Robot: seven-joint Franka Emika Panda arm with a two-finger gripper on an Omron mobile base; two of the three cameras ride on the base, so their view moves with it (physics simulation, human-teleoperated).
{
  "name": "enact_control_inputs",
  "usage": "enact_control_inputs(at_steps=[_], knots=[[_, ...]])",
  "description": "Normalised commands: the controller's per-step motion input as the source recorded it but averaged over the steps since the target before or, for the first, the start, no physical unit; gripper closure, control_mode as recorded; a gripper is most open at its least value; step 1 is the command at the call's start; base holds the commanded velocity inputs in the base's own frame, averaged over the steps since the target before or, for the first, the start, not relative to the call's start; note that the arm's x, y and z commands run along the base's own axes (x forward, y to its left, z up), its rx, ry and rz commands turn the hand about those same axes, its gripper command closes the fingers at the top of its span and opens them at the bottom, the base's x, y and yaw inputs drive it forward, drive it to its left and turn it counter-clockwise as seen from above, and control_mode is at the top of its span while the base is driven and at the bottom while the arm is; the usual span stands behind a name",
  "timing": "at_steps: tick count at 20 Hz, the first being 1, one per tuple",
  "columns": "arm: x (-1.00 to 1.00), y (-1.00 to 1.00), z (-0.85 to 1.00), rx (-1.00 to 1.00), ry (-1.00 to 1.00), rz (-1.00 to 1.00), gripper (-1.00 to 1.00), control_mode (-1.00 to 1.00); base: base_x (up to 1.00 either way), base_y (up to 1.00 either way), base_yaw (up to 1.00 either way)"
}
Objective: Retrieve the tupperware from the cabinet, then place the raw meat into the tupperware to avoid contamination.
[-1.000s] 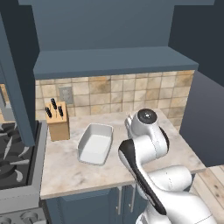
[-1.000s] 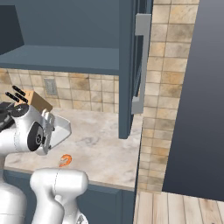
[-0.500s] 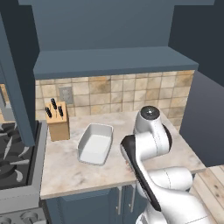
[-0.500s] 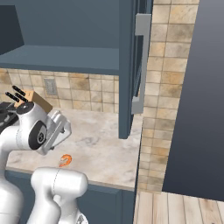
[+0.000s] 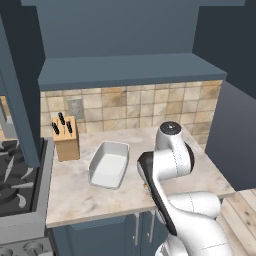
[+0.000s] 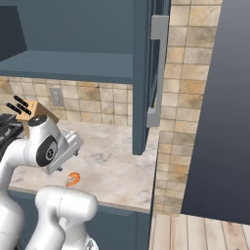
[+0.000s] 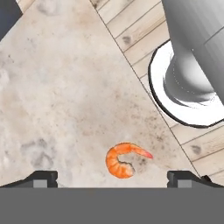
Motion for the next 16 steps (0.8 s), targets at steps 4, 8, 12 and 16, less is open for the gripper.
enact_control_inputs(at_steps=[4,8,12,16], knots=[[0.05,0.09,-0.32,0.08,0.09,0.00,-1.00,-1.00,0.00,0.00,0.00],[0.06,0.25,-0.37,0.06,0.11,0.00,-1.00,-1.00,0.00,0.00,0.00],[0.23,0.21,-0.31,0.00,0.04,-0.07,-1.00,-1.00,0.00,0.00,0.00],[0.35,0.15,-0.17,-0.01,0.00,-0.10,-1.00,-1.00,0.00,0.00,0.00]])
